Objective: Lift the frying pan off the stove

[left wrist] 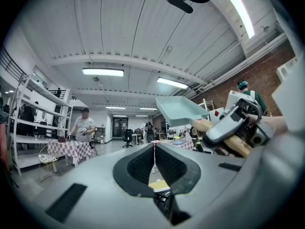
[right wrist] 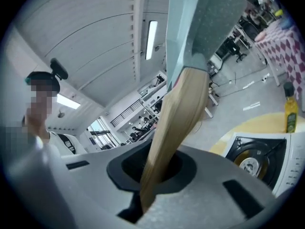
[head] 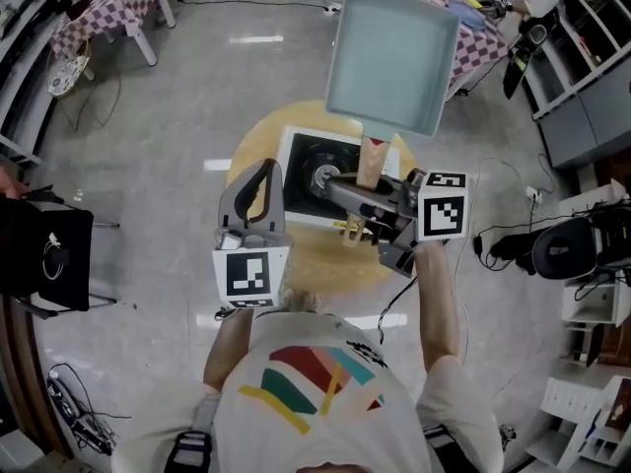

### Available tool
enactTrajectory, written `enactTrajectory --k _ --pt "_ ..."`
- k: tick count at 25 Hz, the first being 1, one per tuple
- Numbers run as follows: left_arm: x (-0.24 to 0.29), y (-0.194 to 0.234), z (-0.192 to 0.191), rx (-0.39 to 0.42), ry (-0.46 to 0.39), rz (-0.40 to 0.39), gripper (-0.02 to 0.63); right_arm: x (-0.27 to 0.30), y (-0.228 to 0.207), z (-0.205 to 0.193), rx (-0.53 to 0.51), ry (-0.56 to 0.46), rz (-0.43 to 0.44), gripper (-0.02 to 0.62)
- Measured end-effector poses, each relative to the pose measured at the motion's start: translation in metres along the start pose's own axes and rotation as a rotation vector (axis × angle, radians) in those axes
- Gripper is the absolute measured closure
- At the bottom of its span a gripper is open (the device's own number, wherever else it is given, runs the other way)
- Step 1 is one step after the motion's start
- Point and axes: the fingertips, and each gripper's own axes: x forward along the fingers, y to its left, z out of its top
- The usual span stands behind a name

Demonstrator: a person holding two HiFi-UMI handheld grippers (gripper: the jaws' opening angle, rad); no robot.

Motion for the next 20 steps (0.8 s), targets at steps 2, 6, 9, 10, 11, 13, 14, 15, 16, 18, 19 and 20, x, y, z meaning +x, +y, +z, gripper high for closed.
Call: enactTrajectory --k 2,6,9,10,11,13,14,15,16,18,19,20 --pt "-0.004 -0.002 0.005 0.002 -0.002 -0.001 0.598 -0.002 0.015 0.002 -0.046 -0.004 0.001 0.591" --pt "-0.001 -0.004 0.017 0.005 -0.007 -0.003 0.598 -0.005 0.032 0.012 -0.149 -0.008 -0.014 0.592" --pt "-0.003 -0.004 0.027 0.036 -0.007 -0.004 0.598 -0.003 0.042 0.015 -0.216 -0.012 -0.026 0.592" --pt "-0.007 -0.004 0.030 0.041 -0.006 -0.002 0.598 -0.002 0.047 0.013 -0.226 -0.011 -0.024 0.592" --pt "-0.009 -0.004 0.033 0.039 -0.007 -0.001 0.598 -0.003 0.053 0.012 -0.233 -0.011 -0.018 0.592" --pt "-0.011 -0.005 0.040 0.030 -0.016 0.000 0.598 -0.004 0.064 0.011 -0.249 -0.013 -0.004 0.592" --pt "-0.011 -0.006 0.044 0.027 -0.023 0.000 0.598 -0.005 0.068 0.011 -0.262 -0.015 0.000 0.592" --pt "-0.011 -0.007 0.047 0.022 -0.029 0.000 0.598 -0.006 0.070 0.010 -0.278 -0.017 -0.001 0.592" --pt "-0.011 -0.007 0.049 0.018 -0.035 0.001 0.598 -0.005 0.071 0.009 -0.296 -0.020 -0.005 0.592" --pt "-0.011 -0.006 0.052 0.020 -0.043 0.001 0.598 -0.003 0.072 0.008 -0.329 -0.023 -0.018 0.592" --pt "-0.010 -0.005 0.053 0.026 -0.044 0.000 0.598 -0.002 0.071 0.008 -0.342 -0.022 -0.025 0.592" --pt "-0.009 -0.006 0.054 0.031 -0.045 -0.002 0.598 -0.002 0.072 0.007 -0.349 -0.018 -0.029 0.592"
